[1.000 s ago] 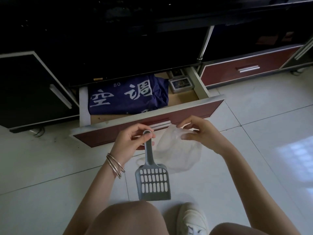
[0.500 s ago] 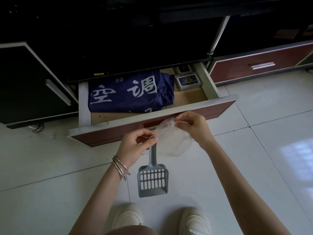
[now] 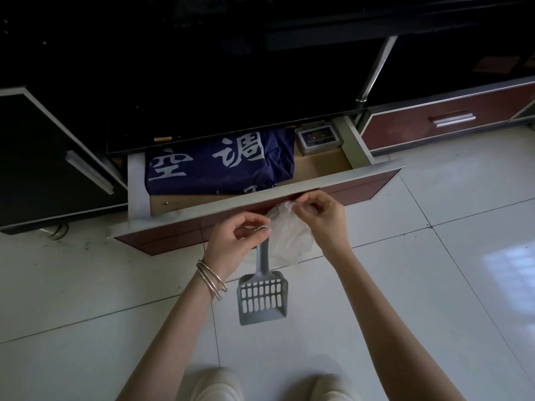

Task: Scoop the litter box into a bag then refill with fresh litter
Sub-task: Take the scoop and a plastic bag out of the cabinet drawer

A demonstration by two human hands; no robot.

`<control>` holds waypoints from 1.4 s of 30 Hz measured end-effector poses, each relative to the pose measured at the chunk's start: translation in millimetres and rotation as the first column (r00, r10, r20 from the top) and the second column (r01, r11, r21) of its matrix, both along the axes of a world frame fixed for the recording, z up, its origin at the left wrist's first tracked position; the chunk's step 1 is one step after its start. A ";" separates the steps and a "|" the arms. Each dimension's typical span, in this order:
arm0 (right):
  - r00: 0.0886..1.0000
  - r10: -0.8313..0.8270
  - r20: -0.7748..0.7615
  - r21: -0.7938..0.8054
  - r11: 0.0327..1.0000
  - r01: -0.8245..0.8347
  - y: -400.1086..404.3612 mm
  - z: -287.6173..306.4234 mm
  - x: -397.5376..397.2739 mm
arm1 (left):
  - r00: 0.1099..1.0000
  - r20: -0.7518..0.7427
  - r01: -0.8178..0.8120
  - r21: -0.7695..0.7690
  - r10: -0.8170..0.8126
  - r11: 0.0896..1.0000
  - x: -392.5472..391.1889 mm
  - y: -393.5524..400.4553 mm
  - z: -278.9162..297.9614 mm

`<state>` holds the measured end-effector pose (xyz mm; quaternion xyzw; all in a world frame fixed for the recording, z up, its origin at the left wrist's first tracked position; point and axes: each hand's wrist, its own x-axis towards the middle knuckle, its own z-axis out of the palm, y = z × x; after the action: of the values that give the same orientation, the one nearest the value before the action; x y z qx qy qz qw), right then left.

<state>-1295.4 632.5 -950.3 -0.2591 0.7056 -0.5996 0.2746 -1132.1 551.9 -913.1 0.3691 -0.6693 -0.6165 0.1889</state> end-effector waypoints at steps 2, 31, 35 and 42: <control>1.000 0.020 0.017 -0.013 1.000 -0.020 -11.3 1.6 -4.3 | 1.000 0.003 -0.016 -0.011 0.016 1.000 -3.8 -6.1 -0.6; 0.993 0.088 0.084 0.158 0.982 -0.100 -44.0 103.0 -54.3 | 0.991 0.105 -0.085 0.018 0.083 0.996 -53.3 -55.0 117.1; 0.996 0.034 0.087 0.236 0.970 -0.053 -0.9 201.0 -57.0 | 0.992 0.128 -0.008 0.099 -0.005 0.995 -62.5 -39.8 212.2; 0.988 -0.138 0.072 0.288 0.951 0.112 76.8 393.7 -64.1 | 0.976 0.111 0.167 0.160 -0.185 0.973 -106.2 -14.6 395.5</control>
<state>-1359.5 709.3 -556.6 -0.1442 0.7859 -0.5199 0.3021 -1238.3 537.3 -517.6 0.3594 -0.6619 -0.6548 0.0627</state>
